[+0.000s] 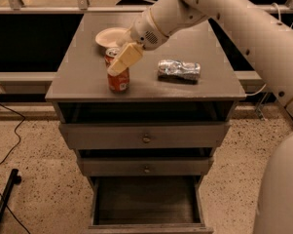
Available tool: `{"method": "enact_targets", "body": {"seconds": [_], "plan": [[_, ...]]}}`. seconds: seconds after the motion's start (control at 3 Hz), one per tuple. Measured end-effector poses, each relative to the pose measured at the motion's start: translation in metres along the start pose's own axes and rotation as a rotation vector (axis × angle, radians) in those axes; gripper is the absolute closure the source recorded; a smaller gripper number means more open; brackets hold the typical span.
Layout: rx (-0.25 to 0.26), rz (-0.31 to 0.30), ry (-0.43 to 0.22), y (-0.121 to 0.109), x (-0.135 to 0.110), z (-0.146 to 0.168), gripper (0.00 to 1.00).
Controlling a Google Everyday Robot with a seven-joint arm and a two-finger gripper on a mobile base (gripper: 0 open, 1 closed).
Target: Place coke can into bottom drawer
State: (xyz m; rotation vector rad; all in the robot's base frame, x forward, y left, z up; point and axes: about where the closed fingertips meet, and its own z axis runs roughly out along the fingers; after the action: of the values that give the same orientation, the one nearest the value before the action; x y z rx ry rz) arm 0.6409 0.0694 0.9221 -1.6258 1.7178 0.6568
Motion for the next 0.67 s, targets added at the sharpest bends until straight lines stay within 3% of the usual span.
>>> {"method": "enact_targets", "body": {"seconds": [0.33,0.67], "plan": [[-0.034,0.024,-0.017,-0.0006,0.0013,0.0142,0.38],[-0.092,0.046,-0.096,0.0046,-0.0053,0.0185,0.60]]}}
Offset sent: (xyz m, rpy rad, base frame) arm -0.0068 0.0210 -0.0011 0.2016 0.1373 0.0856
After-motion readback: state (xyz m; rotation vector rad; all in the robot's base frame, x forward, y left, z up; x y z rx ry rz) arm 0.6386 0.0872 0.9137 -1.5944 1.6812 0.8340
